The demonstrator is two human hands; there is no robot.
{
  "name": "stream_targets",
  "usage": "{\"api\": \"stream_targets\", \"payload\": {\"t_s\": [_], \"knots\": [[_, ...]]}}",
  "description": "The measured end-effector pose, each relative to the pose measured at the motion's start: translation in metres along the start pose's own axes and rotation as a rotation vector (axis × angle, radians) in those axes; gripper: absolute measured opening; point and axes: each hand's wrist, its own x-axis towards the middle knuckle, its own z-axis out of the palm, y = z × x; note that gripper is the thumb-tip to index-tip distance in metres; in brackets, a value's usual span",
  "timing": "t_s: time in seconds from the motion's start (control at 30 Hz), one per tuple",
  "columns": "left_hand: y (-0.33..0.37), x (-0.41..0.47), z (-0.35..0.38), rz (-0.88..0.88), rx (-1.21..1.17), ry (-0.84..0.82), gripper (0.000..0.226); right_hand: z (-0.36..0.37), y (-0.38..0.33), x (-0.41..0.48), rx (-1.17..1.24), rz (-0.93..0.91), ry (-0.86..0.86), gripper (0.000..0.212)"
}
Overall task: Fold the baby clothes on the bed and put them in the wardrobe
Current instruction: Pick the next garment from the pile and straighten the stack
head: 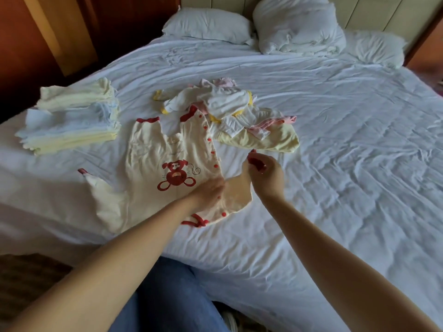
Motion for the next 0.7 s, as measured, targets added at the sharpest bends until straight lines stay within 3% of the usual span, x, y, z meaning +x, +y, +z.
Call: {"api": "stream_targets", "payload": {"t_s": [0.07,0.13,0.23,0.33,0.4,0.47,0.6,0.7], "knots": [[0.006,-0.015,-0.021,-0.122,-0.531,0.095,0.034,0.013,-0.025,-0.009,0.073,-0.068,-0.059,0.024],[0.000,-0.026,-0.037,-0.150,-0.948,0.161,0.044,0.032,-0.043,-0.021,0.135,-0.077,-0.153,0.038],[-0.021,-0.041,-0.054,-0.187,-1.214,0.145,0.051,0.060,-0.058,-0.039,0.187,-0.045,-0.326,0.059],[-0.036,-0.054,-0.061,-0.253,-1.079,0.173,0.052,0.074,-0.061,-0.053,0.251,0.027,-0.470,0.037],[-0.051,-0.056,-0.058,-0.298,-0.910,0.247,0.042,0.075,-0.059,-0.060,0.210,0.030,-0.444,0.021],[-0.062,-0.057,-0.052,-0.300,-0.813,0.328,0.031,0.072,-0.051,-0.064,0.010,-0.010,-0.387,0.023],[-0.070,-0.059,-0.044,-0.196,-0.553,0.497,0.044,0.057,-0.030,-0.068,-0.359,-0.135,-0.345,0.031],[-0.079,-0.057,-0.041,-0.130,-0.359,0.572,0.041,0.053,-0.019,-0.066,-0.521,-0.177,-0.478,0.039]]}}
